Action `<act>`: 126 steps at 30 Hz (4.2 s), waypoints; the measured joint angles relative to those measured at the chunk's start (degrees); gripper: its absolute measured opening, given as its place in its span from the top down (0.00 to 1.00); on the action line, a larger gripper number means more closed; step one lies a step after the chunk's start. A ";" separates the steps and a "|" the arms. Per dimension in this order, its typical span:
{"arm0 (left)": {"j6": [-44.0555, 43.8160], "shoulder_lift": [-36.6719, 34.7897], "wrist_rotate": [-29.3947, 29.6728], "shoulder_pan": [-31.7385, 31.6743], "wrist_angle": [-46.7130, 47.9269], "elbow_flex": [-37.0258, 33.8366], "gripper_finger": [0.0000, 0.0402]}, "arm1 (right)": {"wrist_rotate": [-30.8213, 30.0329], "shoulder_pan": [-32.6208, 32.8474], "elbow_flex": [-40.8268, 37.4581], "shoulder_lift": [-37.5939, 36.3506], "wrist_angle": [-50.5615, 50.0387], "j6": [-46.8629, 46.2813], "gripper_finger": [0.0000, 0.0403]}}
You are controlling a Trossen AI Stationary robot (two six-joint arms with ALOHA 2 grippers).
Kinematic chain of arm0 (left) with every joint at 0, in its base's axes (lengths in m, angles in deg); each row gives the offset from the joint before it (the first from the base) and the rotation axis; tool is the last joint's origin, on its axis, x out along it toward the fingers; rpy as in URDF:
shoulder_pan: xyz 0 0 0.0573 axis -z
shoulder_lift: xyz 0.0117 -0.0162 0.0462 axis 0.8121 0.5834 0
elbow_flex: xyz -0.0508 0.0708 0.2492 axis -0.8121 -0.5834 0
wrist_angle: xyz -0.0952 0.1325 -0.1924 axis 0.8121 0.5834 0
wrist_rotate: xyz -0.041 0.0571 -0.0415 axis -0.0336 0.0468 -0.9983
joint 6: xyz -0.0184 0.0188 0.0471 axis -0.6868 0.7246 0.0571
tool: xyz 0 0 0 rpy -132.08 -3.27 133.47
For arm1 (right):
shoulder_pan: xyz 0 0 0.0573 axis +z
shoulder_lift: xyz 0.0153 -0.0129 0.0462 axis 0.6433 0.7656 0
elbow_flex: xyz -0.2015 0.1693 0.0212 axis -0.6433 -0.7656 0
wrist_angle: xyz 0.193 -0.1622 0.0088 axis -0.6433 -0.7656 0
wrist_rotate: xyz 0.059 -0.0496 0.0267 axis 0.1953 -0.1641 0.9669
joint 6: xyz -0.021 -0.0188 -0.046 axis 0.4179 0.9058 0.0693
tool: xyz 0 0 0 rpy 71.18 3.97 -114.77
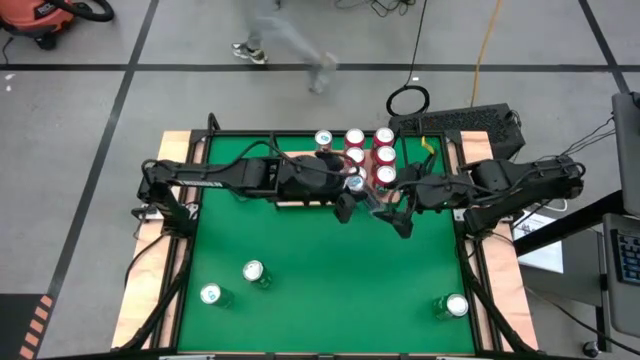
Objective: Place canned beverage on shelf
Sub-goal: Put the blue soda can on the shelf aligned with the other blue soda can on the shelf
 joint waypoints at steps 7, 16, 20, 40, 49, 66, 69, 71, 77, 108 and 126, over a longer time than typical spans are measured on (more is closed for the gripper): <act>-5.26 0.07 1.34 0.00 -0.04 0.62 0.48 | -2.81 0.16 0.00 2.84 0.17 -0.51 0.02; -7.12 0.07 1.07 0.07 -1.93 0.69 0.48 | -3.09 -0.41 0.00 6.29 0.95 -1.12 0.04; -7.14 0.07 1.03 0.07 -1.90 0.69 0.48 | -3.15 -0.41 0.00 6.52 2.43 -1.93 0.13; -4.74 0.09 0.06 -0.09 -2.47 0.71 0.31 | -0.29 -0.84 0.00 6.03 2.43 -3.08 0.41; -2.00 0.07 -1.42 -1.54 -3.61 0.82 0.15 | 4.91 -1.93 -0.02 4.95 2.35 -2.17 0.43; 16.98 -2.94 -19.89 -4.53 -5.84 0.73 0.14 | 36.30 -10.13 -0.02 4.77 4.88 2.59 0.43; 18.47 -3.04 -22.17 -5.23 -5.91 0.73 0.14 | 42.66 -12.13 -0.02 4.75 5.44 2.49 0.43; 18.45 -3.02 -23.24 -5.88 -6.07 0.73 0.14 | 46.90 -13.49 -0.02 4.75 5.22 2.49 0.43; 14.12 -3.00 -26.72 -7.31 -6.00 0.73 0.14 | 57.13 -17.43 -0.02 4.75 4.45 1.67 0.43; 12.46 -1.56 -29.96 -6.56 -6.29 0.74 0.14 | 76.45 -26.31 -0.02 4.75 4.52 0.80 0.42; 7.44 -0.96 -30.98 -9.69 -5.29 0.67 0.14 | 75.15 -26.25 -0.01 4.79 4.10 2.75 0.42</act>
